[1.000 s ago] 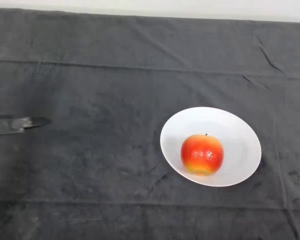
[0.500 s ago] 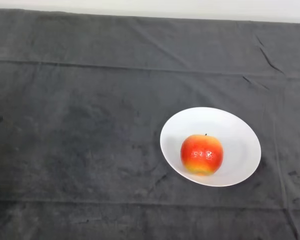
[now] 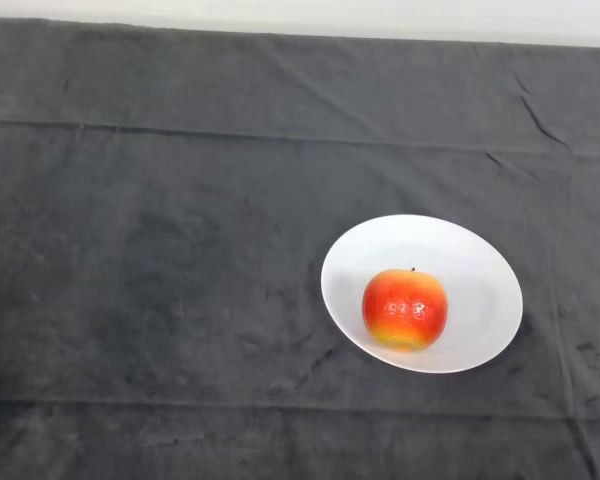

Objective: Move the apple to the plate

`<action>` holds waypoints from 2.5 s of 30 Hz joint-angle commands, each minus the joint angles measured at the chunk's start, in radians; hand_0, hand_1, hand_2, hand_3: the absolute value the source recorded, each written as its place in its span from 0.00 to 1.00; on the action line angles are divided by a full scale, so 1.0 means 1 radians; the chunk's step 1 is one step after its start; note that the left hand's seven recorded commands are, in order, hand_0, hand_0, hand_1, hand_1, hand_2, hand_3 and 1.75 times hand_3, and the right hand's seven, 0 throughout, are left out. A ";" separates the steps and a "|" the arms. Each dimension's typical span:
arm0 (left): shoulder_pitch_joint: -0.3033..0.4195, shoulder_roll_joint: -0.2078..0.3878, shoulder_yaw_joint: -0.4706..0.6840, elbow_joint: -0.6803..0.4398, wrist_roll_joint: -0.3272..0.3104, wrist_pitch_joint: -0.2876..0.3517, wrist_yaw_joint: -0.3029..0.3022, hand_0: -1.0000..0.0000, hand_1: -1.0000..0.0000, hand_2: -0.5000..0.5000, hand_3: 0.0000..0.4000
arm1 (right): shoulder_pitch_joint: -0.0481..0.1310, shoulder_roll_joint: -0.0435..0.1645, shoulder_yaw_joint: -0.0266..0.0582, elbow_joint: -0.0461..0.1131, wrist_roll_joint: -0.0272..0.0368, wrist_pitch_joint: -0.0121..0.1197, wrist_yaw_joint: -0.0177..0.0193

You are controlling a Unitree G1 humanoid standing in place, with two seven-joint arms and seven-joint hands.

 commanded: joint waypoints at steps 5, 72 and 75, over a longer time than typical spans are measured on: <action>-0.018 -0.016 0.045 0.054 0.050 -0.013 -0.002 1.00 1.00 0.50 0.00 | 0.037 0.128 -0.0046 0.067 0.0014 0.064 0.0019; -0.035 -0.144 0.196 -0.004 0.191 0.049 -0.121 1.00 1.00 0.50 0.00 | 0.037 0.129 -0.0008 0.064 0.0060 0.065 0.0030; -0.037 -0.147 0.201 -0.003 0.191 0.050 -0.127 1.00 1.00 0.50 0.00 | 0.037 0.129 -0.0006 0.064 0.0062 0.065 0.0030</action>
